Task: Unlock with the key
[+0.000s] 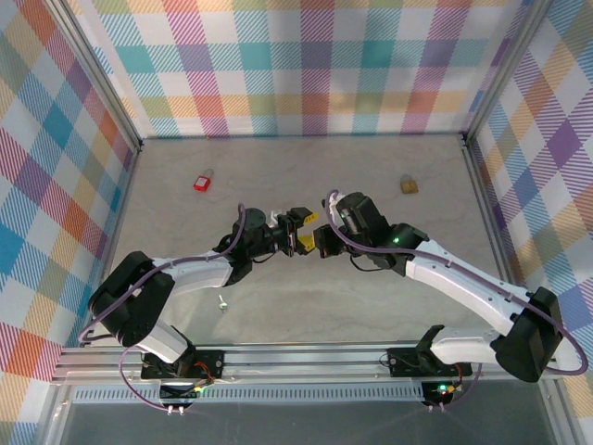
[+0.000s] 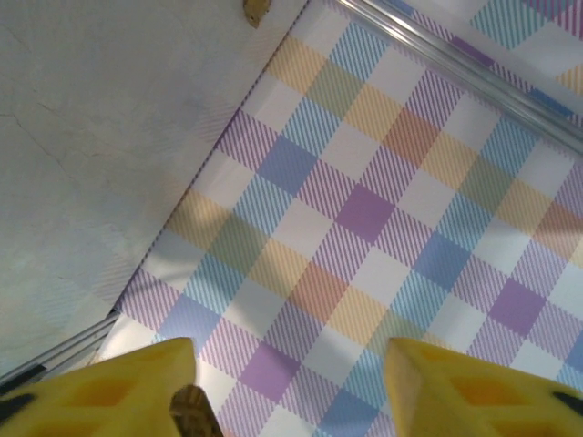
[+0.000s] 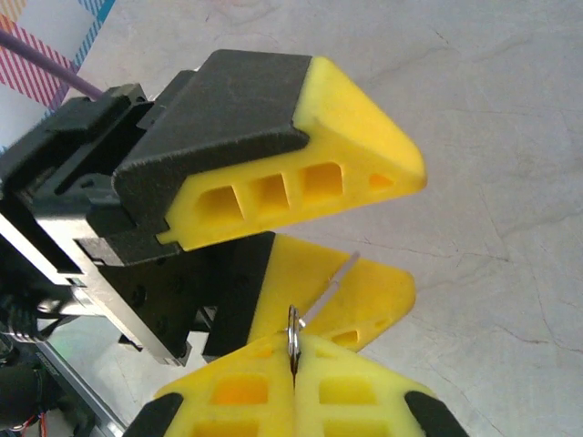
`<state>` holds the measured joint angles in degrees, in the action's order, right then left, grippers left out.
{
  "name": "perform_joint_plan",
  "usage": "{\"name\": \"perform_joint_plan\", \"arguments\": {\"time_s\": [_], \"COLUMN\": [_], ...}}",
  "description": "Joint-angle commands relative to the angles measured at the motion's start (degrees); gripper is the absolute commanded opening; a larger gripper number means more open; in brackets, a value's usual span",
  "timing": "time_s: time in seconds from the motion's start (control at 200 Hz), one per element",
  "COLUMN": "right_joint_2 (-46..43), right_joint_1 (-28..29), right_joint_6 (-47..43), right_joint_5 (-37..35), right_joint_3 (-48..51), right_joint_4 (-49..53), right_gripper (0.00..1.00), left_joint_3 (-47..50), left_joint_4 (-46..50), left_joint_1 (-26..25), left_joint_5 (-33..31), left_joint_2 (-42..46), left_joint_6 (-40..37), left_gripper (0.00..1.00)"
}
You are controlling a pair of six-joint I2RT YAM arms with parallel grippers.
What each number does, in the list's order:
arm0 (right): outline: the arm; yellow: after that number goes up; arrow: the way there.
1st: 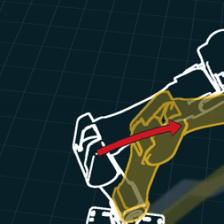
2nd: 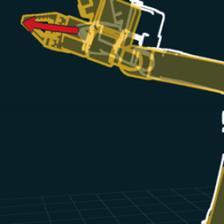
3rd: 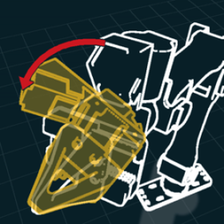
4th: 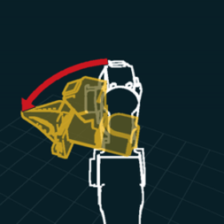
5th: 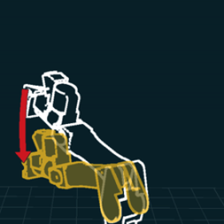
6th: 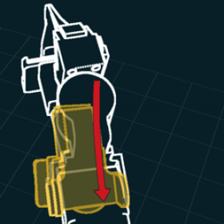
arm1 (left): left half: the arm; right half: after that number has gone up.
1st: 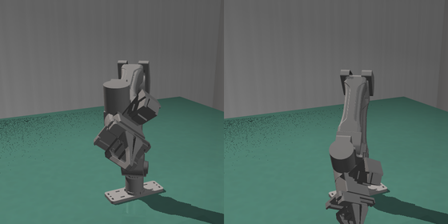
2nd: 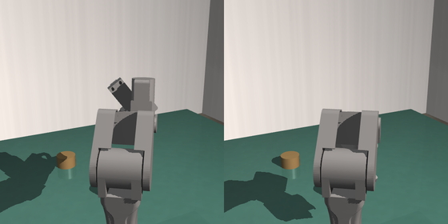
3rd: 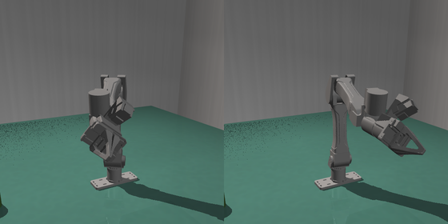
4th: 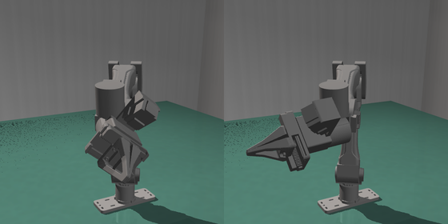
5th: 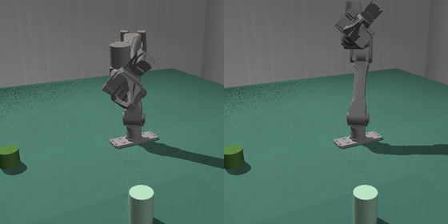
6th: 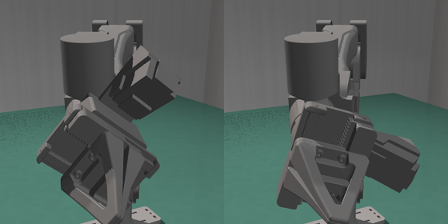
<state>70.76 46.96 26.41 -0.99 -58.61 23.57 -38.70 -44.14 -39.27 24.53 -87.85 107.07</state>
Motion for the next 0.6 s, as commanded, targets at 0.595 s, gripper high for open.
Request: {"name": "perform_joint_plan", "arguments": {"time_s": [0.595], "right_joint_2": [-5.28], "right_joint_1": [0.50], "right_joint_6": [2.05], "right_joint_5": [-2.21], "right_joint_3": [4.11], "right_joint_4": [-1.06], "right_gripper": [0.00], "left_joint_3": [-0.83], "left_joint_4": [1.89], "left_joint_1": [-0.06], "left_joint_5": [-0.28], "left_joint_2": [0.49], "left_joint_6": [-4.36], "left_gripper": [0.21]}}
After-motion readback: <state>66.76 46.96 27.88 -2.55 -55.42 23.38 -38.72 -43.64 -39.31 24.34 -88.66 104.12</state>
